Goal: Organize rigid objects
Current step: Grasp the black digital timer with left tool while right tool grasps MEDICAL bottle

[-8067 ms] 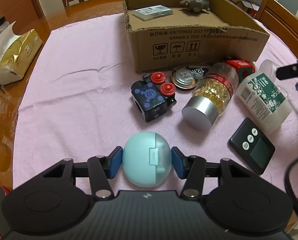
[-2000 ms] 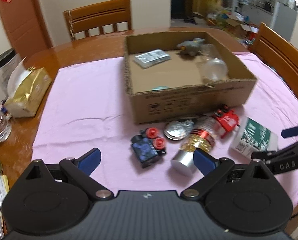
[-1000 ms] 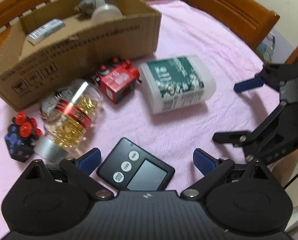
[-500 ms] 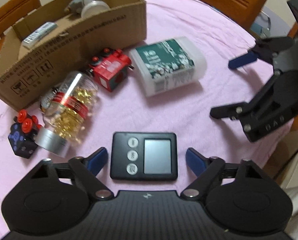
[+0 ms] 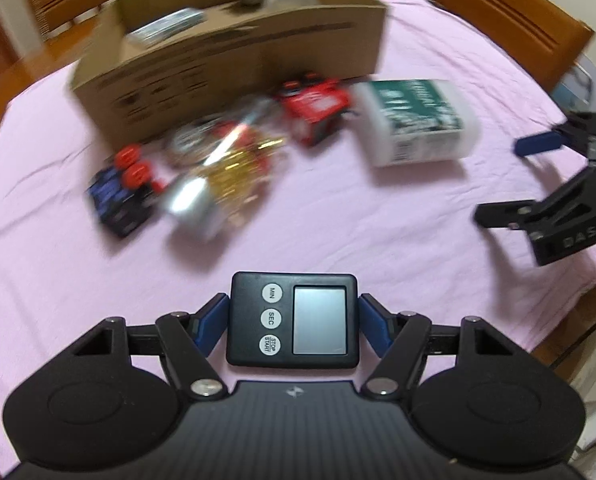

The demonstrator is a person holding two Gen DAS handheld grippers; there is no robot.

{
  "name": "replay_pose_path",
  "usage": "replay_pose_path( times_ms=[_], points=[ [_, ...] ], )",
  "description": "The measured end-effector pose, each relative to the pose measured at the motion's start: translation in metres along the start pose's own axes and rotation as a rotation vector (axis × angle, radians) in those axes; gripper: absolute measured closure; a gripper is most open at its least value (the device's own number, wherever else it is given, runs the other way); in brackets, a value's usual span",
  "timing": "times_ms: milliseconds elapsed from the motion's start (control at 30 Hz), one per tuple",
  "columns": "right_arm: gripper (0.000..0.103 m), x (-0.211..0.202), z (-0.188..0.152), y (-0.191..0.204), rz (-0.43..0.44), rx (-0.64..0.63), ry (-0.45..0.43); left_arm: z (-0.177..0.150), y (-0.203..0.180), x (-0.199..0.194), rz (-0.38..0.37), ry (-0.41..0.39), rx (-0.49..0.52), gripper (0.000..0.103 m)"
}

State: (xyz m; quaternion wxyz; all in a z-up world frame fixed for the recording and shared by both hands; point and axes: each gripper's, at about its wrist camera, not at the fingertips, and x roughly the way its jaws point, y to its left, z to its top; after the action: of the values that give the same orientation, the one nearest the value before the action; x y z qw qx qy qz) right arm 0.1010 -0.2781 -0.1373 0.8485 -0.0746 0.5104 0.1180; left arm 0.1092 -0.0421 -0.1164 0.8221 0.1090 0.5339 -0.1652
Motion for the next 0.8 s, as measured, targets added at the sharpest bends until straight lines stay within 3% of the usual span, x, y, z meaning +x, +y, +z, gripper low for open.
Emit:
replay_pose_path(
  times_ms=[367, 467, 800],
  points=[
    [0.000, 0.005, 0.008, 0.006, -0.017, 0.032, 0.042, -0.016, 0.055, -0.009, 0.131, -0.036, -0.219, 0.033],
    [0.000, 0.006, 0.013, 0.012, -0.009, 0.044, 0.071, -0.017, 0.063, -0.008, 0.150, -0.043, -0.239, 0.033],
    [0.000, 0.013, 0.059, 0.037, 0.091, 0.072, -0.001, -0.016, 0.070, -0.005, 0.135, -0.058, -0.258, 0.033]
  ],
)
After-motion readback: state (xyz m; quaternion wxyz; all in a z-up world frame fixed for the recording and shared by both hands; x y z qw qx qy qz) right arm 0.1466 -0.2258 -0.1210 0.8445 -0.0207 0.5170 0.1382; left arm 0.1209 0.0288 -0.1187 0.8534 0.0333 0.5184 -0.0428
